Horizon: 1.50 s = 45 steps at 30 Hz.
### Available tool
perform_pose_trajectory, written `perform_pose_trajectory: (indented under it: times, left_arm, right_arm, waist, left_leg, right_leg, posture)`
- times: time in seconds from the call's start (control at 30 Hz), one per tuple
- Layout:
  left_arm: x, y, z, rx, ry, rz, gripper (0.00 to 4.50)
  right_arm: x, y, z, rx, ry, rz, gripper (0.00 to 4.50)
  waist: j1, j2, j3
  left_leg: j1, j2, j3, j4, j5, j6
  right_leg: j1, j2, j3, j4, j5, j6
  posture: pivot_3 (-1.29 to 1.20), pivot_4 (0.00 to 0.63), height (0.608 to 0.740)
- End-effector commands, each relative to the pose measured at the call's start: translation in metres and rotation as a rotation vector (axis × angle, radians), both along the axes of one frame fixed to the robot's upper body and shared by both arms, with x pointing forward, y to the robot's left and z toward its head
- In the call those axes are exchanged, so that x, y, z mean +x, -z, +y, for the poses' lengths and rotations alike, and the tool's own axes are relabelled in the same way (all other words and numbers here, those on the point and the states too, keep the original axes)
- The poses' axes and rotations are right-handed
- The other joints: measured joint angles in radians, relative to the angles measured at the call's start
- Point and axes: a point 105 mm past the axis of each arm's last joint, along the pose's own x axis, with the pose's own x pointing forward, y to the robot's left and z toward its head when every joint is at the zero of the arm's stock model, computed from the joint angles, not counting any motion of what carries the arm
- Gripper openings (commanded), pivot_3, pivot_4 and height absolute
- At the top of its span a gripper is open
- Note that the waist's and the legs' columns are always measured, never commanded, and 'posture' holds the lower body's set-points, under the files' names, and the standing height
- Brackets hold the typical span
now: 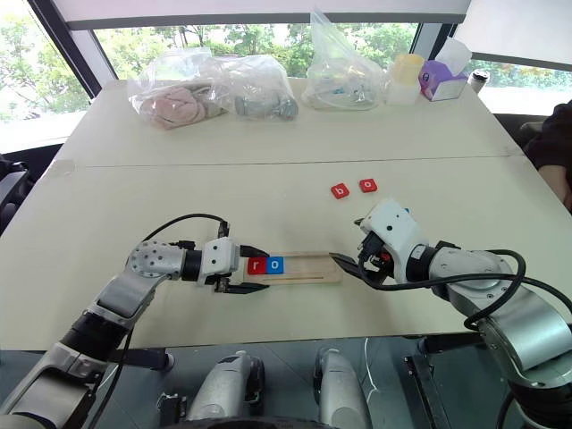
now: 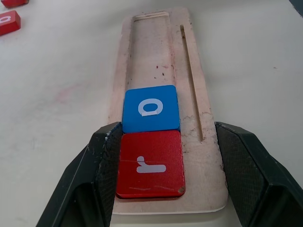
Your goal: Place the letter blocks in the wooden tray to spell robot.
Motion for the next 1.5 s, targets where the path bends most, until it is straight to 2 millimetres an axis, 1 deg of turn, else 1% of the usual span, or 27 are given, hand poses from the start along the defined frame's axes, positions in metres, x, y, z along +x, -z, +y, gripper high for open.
perform_pose_trajectory:
  times: [0.03,0.17,0.2,0.23,0.27,0.3,0.43,0.57,0.67,0.77,0.9,1.03,1.23,1.37,1.5]
  left_arm:
    - [-0.004,0.016,0.0,0.065,0.008,0.025,2.49]
    - [-0.005,0.019,0.002,0.066,0.001,0.033,2.49]
    - [-0.006,0.019,0.002,0.065,-0.001,0.034,3.49]
    - [-0.005,0.019,0.002,0.059,-0.008,0.039,3.84]
    - [-0.006,0.019,0.002,0.056,-0.012,0.041,4.3]
    - [-0.006,0.019,0.002,0.053,-0.015,0.04,4.45]
    - [-0.007,0.013,0.001,0.018,-0.028,0.051,4.45]
    - [-0.011,-0.002,0.001,-0.059,-0.034,0.083,4.45]
    - [-0.013,-0.018,0.004,-0.11,-0.046,0.09,4.45]
    - [-0.014,-0.037,0.011,-0.154,-0.077,0.086,4.45]
    - [-0.014,-0.065,0.026,-0.195,-0.15,0.068,4.45]
    - [-0.022,-0.086,0.043,-0.187,-0.196,0.057,4.45]
    - [-0.029,-0.097,0.057,-0.173,-0.243,0.069,4.45]
    - [-0.029,-0.104,0.061,-0.192,-0.275,0.07,4.45]
    - [-0.031,-0.107,0.062,-0.202,-0.293,0.068,4.45]
  right_arm:
    - [0.0,-0.01,0.004,-0.014,-0.027,-0.049,4.11]
    - [0.0,-0.009,0.005,-0.016,-0.029,-0.049,4.11]
    - [0.0,-0.009,0.005,-0.016,-0.03,-0.049,4.11]
    - [0.0,-0.009,0.005,-0.016,-0.031,-0.049,4.11]
    - [0.0,-0.009,0.005,-0.016,-0.031,-0.049,4.11]
    - [0.0,-0.009,0.005,-0.016,-0.032,-0.049,4.11]
    - [0.001,-0.009,0.005,-0.018,-0.031,-0.05,4.11]
    - [0.003,-0.008,0.005,-0.012,-0.028,-0.051,4.11]
    - [0.014,-0.01,0.004,0.02,0.014,-0.076,4.11]
    - [0.037,-0.012,-0.005,0.065,0.128,-0.108,4.11]
    - [0.068,-0.012,-0.014,0.115,0.271,-0.141,4.11]
    - [0.093,-0.006,0.0,0.187,0.322,-0.108,4.11]
    - [0.124,0.008,0.016,0.235,0.369,-0.071,4.11]
    - [0.141,0.018,0.016,0.215,0.413,-0.07,4.11]
    - [0.155,0.025,0.014,0.206,0.454,-0.081,4.11]
  waist:
    - [0.0,0.0,0.0]
    - [0.0,0.0,0.0]
    - [0.0,0.0,0.0]
    - [-0.001,0.0,0.0]
    - [-0.002,0.0,0.0]
    - [-0.002,0.0,0.0]
    - [-0.001,0.001,-0.001]
    - [-0.004,0.001,-0.001]
    - [-0.006,0.0,0.0]
    - [-0.006,0.0,0.0]
    - [-0.007,0.0,0.001]
    - [-0.013,0.001,0.001]
    - [-0.014,0.001,0.001]
    - [-0.013,0.001,0.001]
    - [-0.027,0.001,0.001]
  left_leg:
    - [0.0,0.0,0.0,0.0,0.0,0.0]
    - [0.0,0.0,0.0,0.0,0.0,0.0]
    - [0.0,0.0,0.0,0.0,0.0,0.0]
    - [0.0,0.0,0.0,0.0,0.0,0.0]
    - [0.0,0.0,0.0,0.0,0.0,0.0]
    - [0.001,0.0,0.0,0.0,0.0,0.0]
    - [0.001,0.0,0.0,0.0,0.0,0.0]
    - [0.0,0.0,0.0,0.0,0.0,0.0]
    - [-0.001,0.001,0.0,-0.001,0.0,0.0]
    - [-0.001,0.002,0.001,-0.001,0.0,0.0]
    - [-0.001,0.002,0.001,0.0,0.0,0.0]
    - [-0.001,0.002,0.001,-0.001,0.0,0.0]
    - [-0.002,-0.001,0.001,-0.001,0.0,0.0]
    - [-0.002,-0.001,0.002,-0.001,0.0,0.0]
    - [-0.002,-0.002,0.002,-0.001,0.0,0.0]
  right_leg:
    - [0.0,0.0,0.0,0.0,0.0,0.0]
    - [0.0,0.0,0.0,0.0,0.0,0.0]
    - [0.0,0.0,0.0,0.0,0.0,0.0]
    - [0.0,0.0,0.0,0.0,0.0,0.0]
    - [0.0,0.0,0.0,0.0,0.0,0.0]
    - [0.0,0.0,0.0,0.0,0.0,0.0]
    - [0.0,0.0,0.0,0.0,0.0,0.0]
    - [-0.001,0.0,0.0,0.0,0.0,0.0]
    - [-0.002,0.001,0.0,0.0,0.0,0.0]
    - [-0.003,0.002,0.0,0.001,0.0,0.0]
    - [-0.003,0.002,0.0,0.001,0.0,0.0]
    - [-0.004,0.002,0.0,0.002,0.0,0.0]
    - [-0.004,0.003,0.0,0.002,0.003,-0.004]
    - [-0.004,0.002,0.0,0.002,0.002,-0.002]
    - [-0.004,0.002,0.0,0.002,0.002,-0.003]
  posture:
    - [0.0,0.15,0.74]
    - [0.0,0.15,0.74]
    - [0.0,0.15,0.74]
    - [0.0,0.15,0.74]
    - [0.0,0.15,0.74]
    - [0.0,0.15,0.74]
    - [0.0,0.15,0.74]
    - [0.0,0.15,0.74]
    - [0.0,0.15,0.74]
    - [0.0,0.15,0.74]
    - [0.0,0.15,0.74]
    - [0.0,0.15,0.74]
    - [0.0,0.15,0.74]
    - [0.0,0.15,0.74]
    - [0.0,0.15,0.74]
